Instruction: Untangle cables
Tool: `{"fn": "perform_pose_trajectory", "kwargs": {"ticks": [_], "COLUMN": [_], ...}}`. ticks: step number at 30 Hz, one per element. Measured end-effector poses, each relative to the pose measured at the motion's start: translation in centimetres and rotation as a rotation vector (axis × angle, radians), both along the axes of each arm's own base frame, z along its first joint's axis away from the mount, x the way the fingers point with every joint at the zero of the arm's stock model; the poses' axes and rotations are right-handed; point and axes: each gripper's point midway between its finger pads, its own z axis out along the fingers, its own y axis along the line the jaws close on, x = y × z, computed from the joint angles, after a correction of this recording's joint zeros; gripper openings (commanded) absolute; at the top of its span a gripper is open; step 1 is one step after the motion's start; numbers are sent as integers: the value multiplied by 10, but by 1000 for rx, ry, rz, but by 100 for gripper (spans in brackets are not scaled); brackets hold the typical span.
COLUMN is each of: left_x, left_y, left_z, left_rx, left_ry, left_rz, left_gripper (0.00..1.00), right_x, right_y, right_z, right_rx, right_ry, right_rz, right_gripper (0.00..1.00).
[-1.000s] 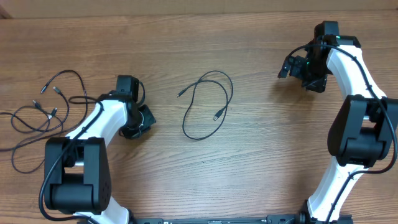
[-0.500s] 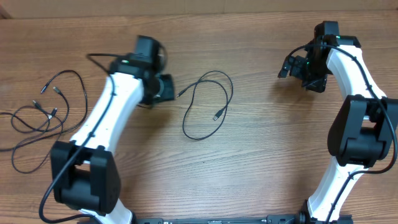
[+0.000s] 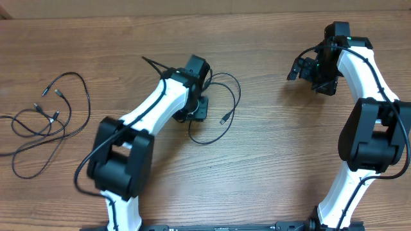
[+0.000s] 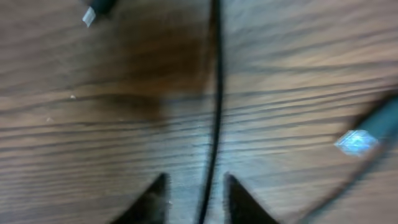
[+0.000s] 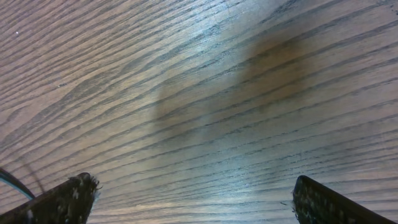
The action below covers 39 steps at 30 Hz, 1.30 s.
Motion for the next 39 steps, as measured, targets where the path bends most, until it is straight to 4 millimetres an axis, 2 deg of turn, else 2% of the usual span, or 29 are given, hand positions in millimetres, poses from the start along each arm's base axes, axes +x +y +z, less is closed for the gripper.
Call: {"fn": "perform_pose_trajectory", "kwargs": {"ticks": [2,5,11,16,17,19,20,23,24,29,32,33,34,36,39], "left_x": [-9,-24,-49,-62,-63,-64,-65,-67,-67,-55,-37,-29,-22,-5,17], "left_y": [9,31,106,159,165,176,180,183,182,170,161,155,151,139,112], "left_z": [-13,-20,-4,8,8,9,8,6,6,13,28,36,43,59,82], "left_rx": [50,156,420,503,503,492,481,433,414,341,285,256,228,153,2], "left_ry": [52,120,241,332,342,359,366,391,396,381,319,283,250,167,54], "left_rz": [-9,-6,63,180,199,241,260,283,285,276,270,269,266,270,262], "left_gripper": [4,4,7,4,13,36,41,64,68,69,72,78,79,77,66], "right_x": [0,0,0,0,0,0,0,0,0,0,0,0,0,0,0], "right_y": [0,0,0,0,0,0,0,0,0,0,0,0,0,0,0], "right_z": [0,0,0,0,0,0,0,0,0,0,0,0,0,0,0], "right_rx": [0,0,0,0,0,0,0,0,0,0,0,0,0,0,0], "right_ry": [0,0,0,0,0,0,0,0,0,0,0,0,0,0,0], "right_rz": [0,0,0,0,0,0,0,0,0,0,1,0,0,0,0], "right_gripper": [100,100,100,100,100,100,100,100,100,100,100,100,100,100,100]}}
